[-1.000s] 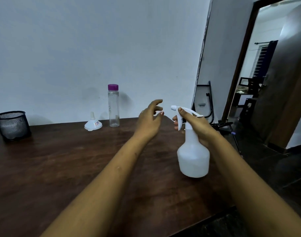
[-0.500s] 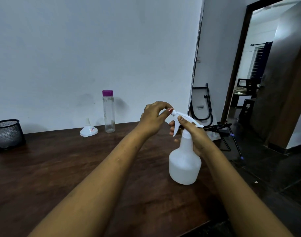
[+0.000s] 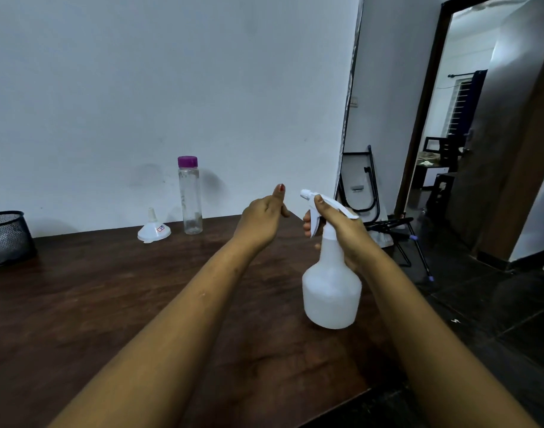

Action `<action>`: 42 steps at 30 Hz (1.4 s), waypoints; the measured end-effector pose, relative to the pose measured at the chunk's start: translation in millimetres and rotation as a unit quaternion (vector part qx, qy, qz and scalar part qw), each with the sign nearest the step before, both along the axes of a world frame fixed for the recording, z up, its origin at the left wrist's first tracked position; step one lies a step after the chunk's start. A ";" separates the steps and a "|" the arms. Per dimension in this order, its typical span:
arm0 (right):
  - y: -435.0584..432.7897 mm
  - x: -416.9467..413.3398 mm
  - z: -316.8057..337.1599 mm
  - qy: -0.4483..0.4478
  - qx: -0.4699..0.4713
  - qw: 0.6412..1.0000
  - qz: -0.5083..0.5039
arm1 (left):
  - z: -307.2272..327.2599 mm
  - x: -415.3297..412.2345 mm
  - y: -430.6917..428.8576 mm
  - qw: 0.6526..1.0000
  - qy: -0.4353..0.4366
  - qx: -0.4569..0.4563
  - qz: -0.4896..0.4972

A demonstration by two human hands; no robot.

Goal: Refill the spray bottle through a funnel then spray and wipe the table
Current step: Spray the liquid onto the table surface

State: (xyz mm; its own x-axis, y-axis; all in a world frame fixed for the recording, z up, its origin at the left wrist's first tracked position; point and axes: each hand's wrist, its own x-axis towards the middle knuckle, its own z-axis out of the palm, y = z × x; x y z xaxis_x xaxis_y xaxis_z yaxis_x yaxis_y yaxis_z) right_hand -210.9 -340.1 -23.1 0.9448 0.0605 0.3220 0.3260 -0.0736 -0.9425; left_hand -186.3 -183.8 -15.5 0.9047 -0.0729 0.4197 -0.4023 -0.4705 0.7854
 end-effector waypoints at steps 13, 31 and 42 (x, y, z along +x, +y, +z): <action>-6.5 19.1 1.2 0.095 -0.172 0.980 -0.044 | -102.2 6.1 55.1 0.972 0.104 0.139 0.157; 0.9 34.8 -2.7 0.124 -0.175 0.975 -0.061 | -117.2 -4.6 47.7 0.967 0.085 0.188 0.150; -17.2 13.1 6.8 0.065 -0.085 0.993 -0.051 | -91.4 17.6 -6.4 0.961 0.065 0.270 -0.008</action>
State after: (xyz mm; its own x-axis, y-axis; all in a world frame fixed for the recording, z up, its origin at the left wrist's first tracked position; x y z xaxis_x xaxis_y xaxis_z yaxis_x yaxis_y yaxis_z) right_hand -197.8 -357.3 -16.2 0.9817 0.0057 0.1904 0.1852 -0.2613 -0.9473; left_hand -168.7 -190.2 -106.8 0.9438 -0.2623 0.2012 -0.3281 -0.8184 0.4719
